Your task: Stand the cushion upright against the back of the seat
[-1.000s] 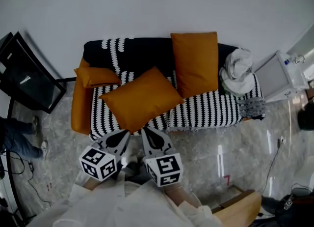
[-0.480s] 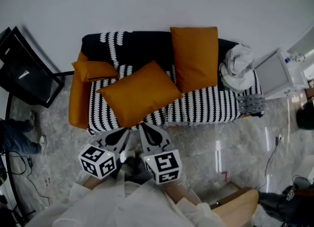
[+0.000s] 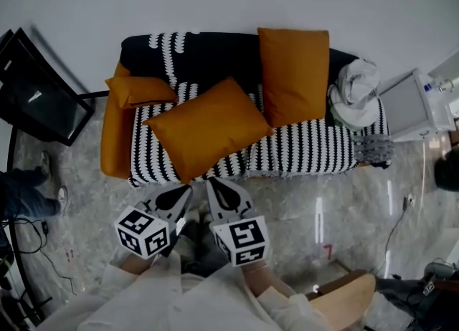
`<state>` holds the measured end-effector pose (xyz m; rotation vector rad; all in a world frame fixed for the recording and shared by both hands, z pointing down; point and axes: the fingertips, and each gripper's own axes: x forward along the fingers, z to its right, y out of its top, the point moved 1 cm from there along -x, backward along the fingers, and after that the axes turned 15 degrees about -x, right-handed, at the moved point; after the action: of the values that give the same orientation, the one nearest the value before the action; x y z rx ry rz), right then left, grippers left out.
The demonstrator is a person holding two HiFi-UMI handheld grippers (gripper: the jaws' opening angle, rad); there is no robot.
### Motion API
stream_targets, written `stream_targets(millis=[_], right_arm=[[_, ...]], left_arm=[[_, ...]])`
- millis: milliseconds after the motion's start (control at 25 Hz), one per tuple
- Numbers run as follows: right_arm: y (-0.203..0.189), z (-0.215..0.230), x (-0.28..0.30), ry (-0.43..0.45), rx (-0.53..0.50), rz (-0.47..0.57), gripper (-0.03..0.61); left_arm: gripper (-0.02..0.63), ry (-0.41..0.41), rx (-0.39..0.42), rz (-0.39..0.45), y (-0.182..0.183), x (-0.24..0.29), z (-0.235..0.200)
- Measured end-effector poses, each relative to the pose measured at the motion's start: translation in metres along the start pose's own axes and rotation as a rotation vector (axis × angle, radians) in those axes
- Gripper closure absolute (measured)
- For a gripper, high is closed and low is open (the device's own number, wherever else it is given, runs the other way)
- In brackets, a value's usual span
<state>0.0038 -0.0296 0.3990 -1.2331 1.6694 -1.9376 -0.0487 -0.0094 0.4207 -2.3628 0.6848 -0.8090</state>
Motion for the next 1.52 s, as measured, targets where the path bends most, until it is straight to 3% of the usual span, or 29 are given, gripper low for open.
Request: stream_targets(millis=[600, 1160, 1520], right_arm=[[-0.035, 0.003, 0.047, 0.050, -0.010, -0.059, 0.566], [-0.088, 0.014, 0.085, 0.050, 0.021, -0.105, 0.566], [-0.126, -0.001, 0.113, 0.095, 0.026, -0.135, 0.566]], left_arm=[[0.607, 0.061, -0.035, 0.002, -0.004, 0.026, -0.047], [0.607, 0.118, -0.084, -0.022, -0.041, 0.053, -0.100], [0.607, 0.160, -0.128, -0.001, -0.057, 0.062, -0.143]])
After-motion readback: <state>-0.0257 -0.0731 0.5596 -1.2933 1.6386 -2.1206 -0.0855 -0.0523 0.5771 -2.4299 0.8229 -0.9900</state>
